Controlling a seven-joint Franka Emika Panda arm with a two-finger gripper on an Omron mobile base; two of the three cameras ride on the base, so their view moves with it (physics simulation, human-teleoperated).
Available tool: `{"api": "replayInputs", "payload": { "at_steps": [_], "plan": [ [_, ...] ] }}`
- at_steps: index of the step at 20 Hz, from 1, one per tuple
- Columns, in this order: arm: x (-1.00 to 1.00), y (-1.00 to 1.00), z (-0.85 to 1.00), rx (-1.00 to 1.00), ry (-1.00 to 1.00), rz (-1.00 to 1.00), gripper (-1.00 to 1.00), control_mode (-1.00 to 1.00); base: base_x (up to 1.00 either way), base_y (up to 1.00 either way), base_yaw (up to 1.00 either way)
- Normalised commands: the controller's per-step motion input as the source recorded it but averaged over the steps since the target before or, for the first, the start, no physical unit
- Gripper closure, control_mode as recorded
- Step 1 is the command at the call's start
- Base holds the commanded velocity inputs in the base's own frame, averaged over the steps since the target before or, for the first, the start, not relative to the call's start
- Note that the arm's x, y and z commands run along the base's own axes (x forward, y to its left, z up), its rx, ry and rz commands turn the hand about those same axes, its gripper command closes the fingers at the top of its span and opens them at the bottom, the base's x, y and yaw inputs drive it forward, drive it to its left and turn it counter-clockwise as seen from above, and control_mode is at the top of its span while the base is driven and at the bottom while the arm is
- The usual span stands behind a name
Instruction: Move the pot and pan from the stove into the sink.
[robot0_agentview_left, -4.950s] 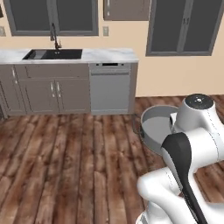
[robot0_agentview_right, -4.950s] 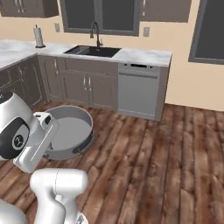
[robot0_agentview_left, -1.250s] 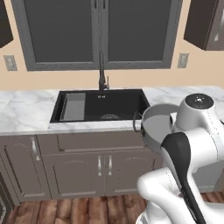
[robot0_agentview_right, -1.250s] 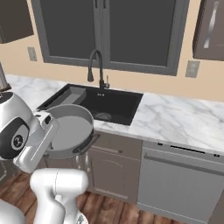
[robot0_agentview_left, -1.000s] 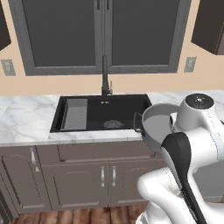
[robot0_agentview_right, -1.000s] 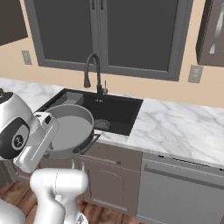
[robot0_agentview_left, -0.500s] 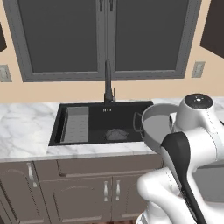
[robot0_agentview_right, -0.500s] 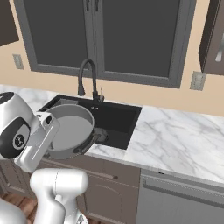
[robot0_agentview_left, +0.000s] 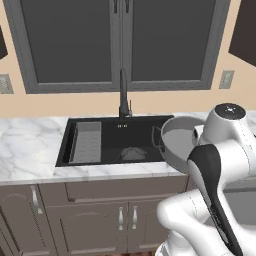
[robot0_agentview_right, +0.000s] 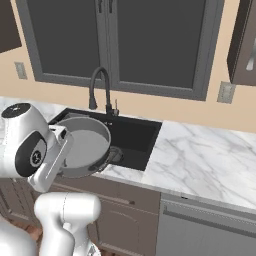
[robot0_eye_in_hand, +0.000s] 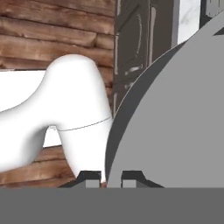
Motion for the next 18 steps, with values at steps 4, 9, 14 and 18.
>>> {"api": "replayInputs", "payload": {
  "at_steps": [4,9,14,18],
  "plan": [
    [0.21,-0.21,-0.11,0.10,0.00,0.14,1.00,-1.00,0.00,0.00,0.00],
    [0.23,-0.17,-0.12,0.07,0.00,0.12,1.00,-1.00,0.00,0.00,0.00],
    [0.51,0.01,-0.21,0.00,-0.01,0.04,1.00,-1.00,0.00,0.00,0.00],
    [0.73,0.07,-0.21,0.00,0.00,0.02,1.00,-1.00,0.00,0.00,0.00]
  ]
}}
